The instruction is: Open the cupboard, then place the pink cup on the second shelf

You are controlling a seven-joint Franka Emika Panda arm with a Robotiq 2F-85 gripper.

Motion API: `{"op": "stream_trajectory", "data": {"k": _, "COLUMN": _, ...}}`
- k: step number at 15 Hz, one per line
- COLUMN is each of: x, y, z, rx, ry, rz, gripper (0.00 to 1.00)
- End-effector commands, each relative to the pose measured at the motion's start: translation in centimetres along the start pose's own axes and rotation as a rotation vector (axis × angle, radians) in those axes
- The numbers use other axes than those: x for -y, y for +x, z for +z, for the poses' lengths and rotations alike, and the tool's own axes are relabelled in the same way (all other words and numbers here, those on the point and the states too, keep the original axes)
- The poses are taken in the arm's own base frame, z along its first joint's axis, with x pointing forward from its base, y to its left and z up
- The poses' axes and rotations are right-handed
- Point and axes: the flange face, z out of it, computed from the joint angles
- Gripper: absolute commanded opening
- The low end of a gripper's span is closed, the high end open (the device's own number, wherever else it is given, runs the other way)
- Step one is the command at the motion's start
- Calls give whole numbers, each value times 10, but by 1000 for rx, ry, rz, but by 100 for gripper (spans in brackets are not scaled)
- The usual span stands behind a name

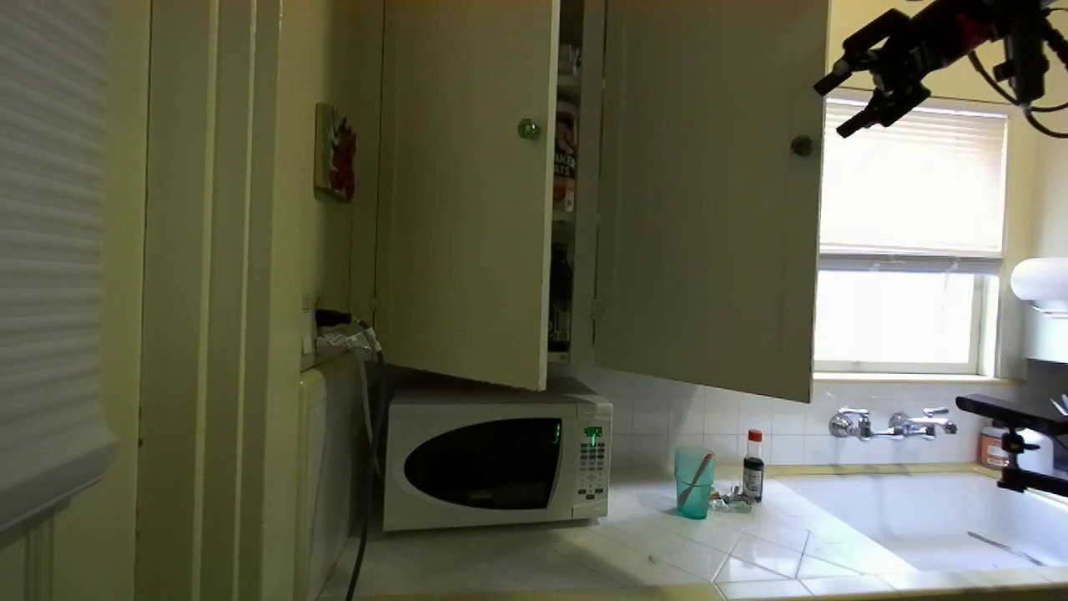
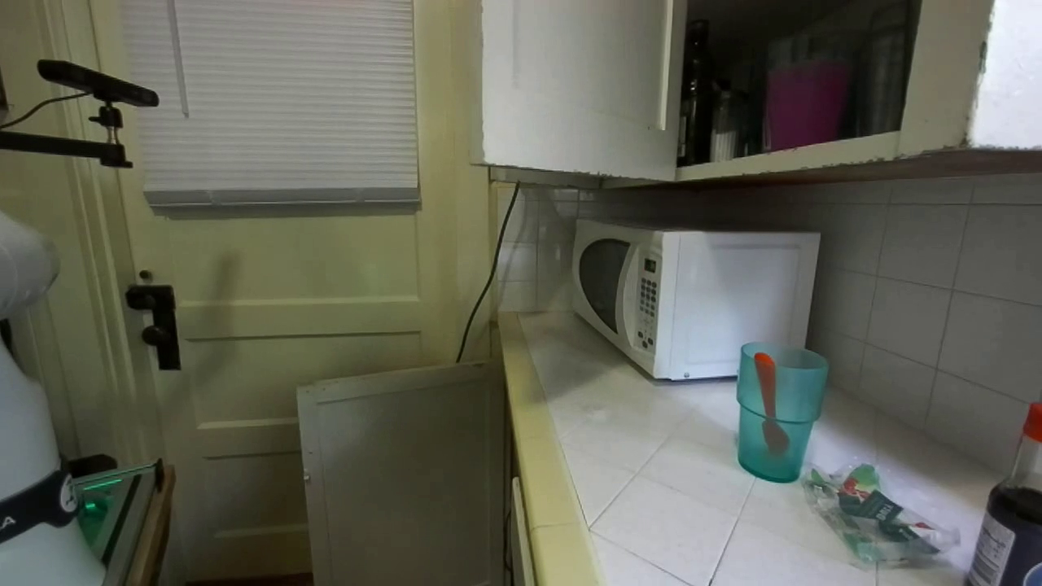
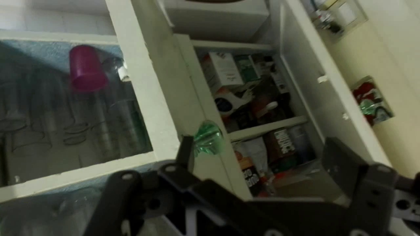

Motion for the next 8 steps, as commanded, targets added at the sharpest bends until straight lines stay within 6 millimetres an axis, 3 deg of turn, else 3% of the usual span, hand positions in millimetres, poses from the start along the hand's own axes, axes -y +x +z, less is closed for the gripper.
{"op": "stream_trajectory", "data": {"k": 1, "x": 2, "y": -33, "z": -40, "rx": 63, "ry": 114, "rz": -18, "gripper": 100}}
{"op": "stream_trajectory", "data": {"k": 5, "x": -3, "y": -43, "z": -78, "rx": -79, "ry": 10, "rz": -22, "gripper": 100}}
{"op": "stream_trajectory", "data": {"k": 8, "x": -13, "y": -37, "z": -75, "rx": -181, "ry": -131, "rz": 11, "gripper": 100}}
